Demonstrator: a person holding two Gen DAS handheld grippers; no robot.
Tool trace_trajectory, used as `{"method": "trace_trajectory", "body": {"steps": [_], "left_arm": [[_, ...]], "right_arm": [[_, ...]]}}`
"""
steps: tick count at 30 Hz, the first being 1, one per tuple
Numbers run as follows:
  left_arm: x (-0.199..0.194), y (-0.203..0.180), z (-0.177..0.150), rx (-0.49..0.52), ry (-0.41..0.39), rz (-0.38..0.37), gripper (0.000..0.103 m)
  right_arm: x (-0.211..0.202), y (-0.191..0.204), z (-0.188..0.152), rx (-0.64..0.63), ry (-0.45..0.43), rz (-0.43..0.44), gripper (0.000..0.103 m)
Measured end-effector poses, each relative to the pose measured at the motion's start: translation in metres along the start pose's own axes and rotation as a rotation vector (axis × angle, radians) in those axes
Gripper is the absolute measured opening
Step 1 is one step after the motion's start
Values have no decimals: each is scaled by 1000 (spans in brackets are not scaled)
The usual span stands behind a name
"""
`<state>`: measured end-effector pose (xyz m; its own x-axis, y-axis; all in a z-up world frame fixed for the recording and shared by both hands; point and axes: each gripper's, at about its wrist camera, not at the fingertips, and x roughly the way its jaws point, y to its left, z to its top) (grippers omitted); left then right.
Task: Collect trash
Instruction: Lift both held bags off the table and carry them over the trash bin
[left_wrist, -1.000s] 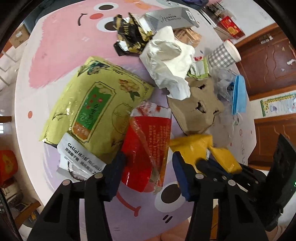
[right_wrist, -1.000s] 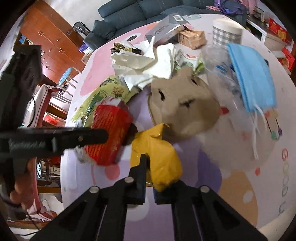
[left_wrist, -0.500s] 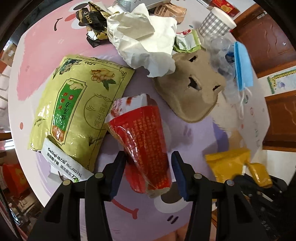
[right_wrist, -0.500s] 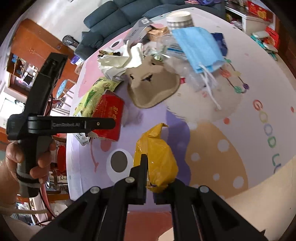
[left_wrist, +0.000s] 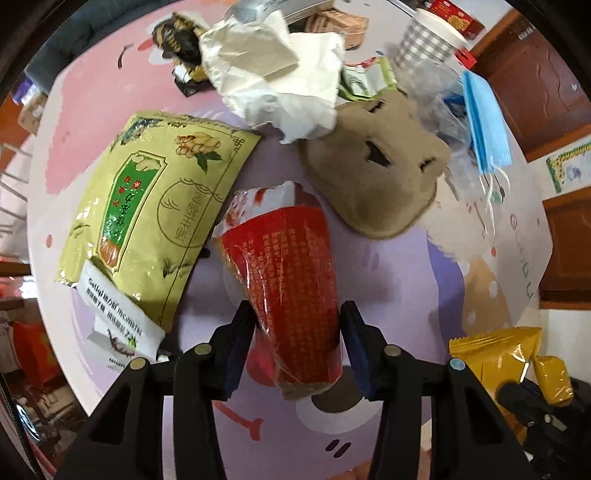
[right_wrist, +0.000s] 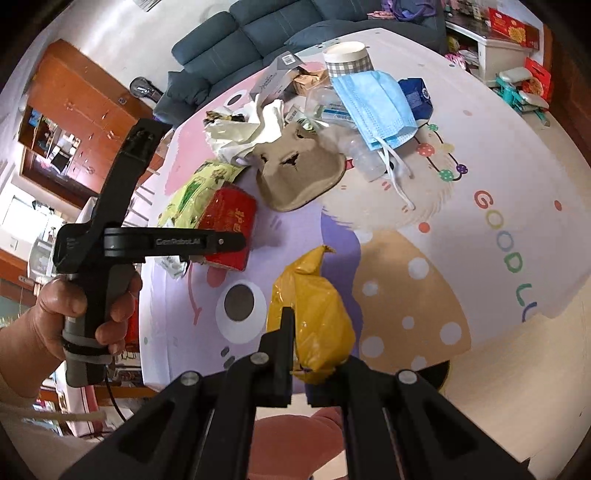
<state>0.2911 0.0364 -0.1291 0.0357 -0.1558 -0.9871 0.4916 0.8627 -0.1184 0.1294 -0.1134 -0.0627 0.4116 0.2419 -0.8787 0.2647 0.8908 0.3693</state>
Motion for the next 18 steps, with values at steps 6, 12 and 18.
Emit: {"method": "trace_trajectory", "body": {"steps": [6, 12, 18], "left_arm": [[-37, -32, -35, 65, -80, 10, 46], [-63, -76, -61, 148, -116, -16, 46], [-78, -119, -77, 173, -134, -37, 46]], "right_arm": [[-22, 0, -8, -46, -40, -26, 3], [-51, -21, -28, -44, -76, -52, 3], [-74, -52, -46, -51, -79, -52, 3]]}}
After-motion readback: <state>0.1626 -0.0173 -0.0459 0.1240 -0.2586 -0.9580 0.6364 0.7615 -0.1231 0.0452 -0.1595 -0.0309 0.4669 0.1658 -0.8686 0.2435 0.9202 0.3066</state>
